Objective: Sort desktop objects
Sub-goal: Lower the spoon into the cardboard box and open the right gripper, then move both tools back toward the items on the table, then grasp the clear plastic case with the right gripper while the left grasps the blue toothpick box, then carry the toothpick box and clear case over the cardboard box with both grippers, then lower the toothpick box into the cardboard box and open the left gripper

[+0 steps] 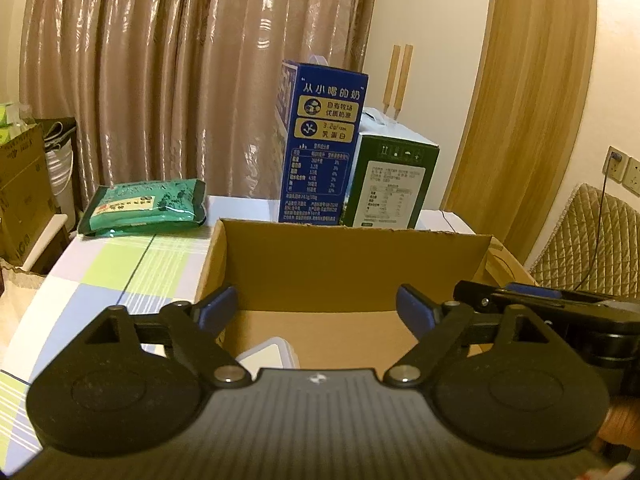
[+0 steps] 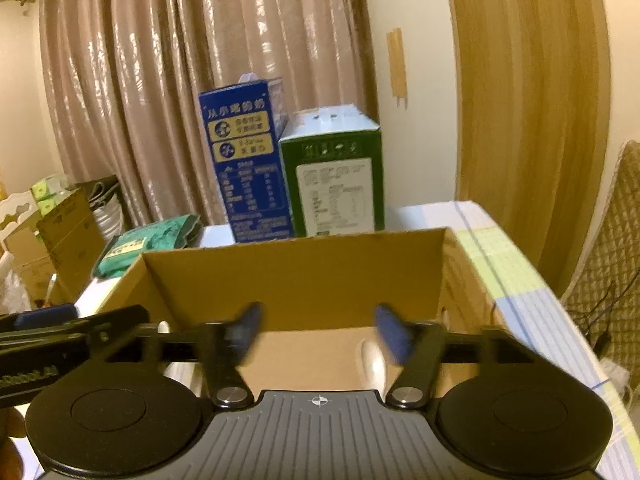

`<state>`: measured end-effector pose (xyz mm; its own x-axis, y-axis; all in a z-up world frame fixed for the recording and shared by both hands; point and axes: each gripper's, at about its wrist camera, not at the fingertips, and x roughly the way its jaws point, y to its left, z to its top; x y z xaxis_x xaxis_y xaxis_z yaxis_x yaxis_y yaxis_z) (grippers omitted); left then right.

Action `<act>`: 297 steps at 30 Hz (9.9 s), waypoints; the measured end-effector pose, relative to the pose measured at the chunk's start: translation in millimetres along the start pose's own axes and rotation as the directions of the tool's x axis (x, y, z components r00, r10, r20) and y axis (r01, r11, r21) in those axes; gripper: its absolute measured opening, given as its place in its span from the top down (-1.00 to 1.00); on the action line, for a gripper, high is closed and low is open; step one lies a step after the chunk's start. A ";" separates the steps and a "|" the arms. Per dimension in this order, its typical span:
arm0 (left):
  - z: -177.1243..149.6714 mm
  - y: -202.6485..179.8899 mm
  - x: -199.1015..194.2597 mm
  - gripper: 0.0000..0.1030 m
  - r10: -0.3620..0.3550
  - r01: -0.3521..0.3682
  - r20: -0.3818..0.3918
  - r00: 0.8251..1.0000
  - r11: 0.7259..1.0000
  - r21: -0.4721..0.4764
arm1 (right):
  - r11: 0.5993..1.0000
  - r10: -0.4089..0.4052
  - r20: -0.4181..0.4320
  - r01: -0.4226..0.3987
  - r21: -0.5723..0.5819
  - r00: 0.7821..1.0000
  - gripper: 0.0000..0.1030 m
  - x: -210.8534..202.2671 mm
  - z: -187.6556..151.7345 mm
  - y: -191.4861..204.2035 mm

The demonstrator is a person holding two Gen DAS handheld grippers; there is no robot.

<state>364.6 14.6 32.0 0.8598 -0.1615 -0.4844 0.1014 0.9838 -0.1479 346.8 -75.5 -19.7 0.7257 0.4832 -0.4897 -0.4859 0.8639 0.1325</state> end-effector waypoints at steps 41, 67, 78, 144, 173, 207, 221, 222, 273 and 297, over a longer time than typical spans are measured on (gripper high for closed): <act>-77.1 11.5 -173.2 -0.97 0.111 -0.110 0.028 0.993 0.994 -0.007 | 0.993 -0.002 0.030 -0.002 0.114 1.000 -0.96 -181.1 -91.4 -42.8; -173.6 8.7 -196.4 -0.97 0.167 -0.171 -0.141 0.976 0.985 -0.013 | 0.989 0.036 -0.116 -0.052 -0.138 0.993 -0.96 -208.2 -205.2 -0.2; -176.1 9.9 -183.1 -0.97 0.166 -0.170 -0.204 0.965 0.985 -0.004 | 0.981 0.027 -0.124 -0.051 -0.190 0.992 -0.96 -188.4 -214.3 11.7; -193.0 -69.7 -118.4 -0.16 0.049 0.011 -0.263 0.964 0.975 0.221 | 0.999 -0.042 -0.128 0.041 -0.014 0.991 -0.07 -181.1 -203.8 -44.8; -204.2 -55.7 -94.1 -0.17 0.119 -0.057 -0.270 0.956 0.972 0.227 | 1.000 0.006 -0.150 -0.010 -0.022 0.989 -0.07 -180.7 -205.7 -36.1; -202.1 -53.0 -102.1 -0.06 0.124 -0.068 -0.287 0.950 0.978 0.197 | 1.000 -0.011 -0.143 0.008 -0.025 0.990 -0.05 -184.3 -206.5 -29.9; -169.8 -50.4 -140.2 -0.06 0.083 -0.054 -0.207 0.975 0.989 0.141 | 0.999 -0.004 -0.063 0.001 -0.041 0.998 -0.05 -202.2 -188.7 -24.5; -166.4 -51.0 -142.2 -0.06 0.078 -0.050 -0.201 0.976 0.989 0.136 | 0.999 0.001 -0.057 -0.004 -0.043 0.998 -0.05 -204.1 -185.0 -23.6; -7.3 8.3 -18.2 -0.06 0.061 -0.058 -0.084 0.995 0.998 0.036 | 0.993 0.086 -0.027 -0.087 -0.075 0.996 -0.05 -28.3 -14.9 4.9; -15.2 14.1 8.9 -0.08 0.035 -0.034 -0.107 0.994 0.999 0.011 | 0.996 0.065 -0.045 -0.067 -0.062 0.997 -0.05 -23.1 -19.4 -0.1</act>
<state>366.1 25.8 12.5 0.8044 -0.1346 -0.5786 0.0776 0.9895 -0.1223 320.7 -89.5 -25.1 0.6702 0.5311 -0.5185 -0.5630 0.8190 0.1112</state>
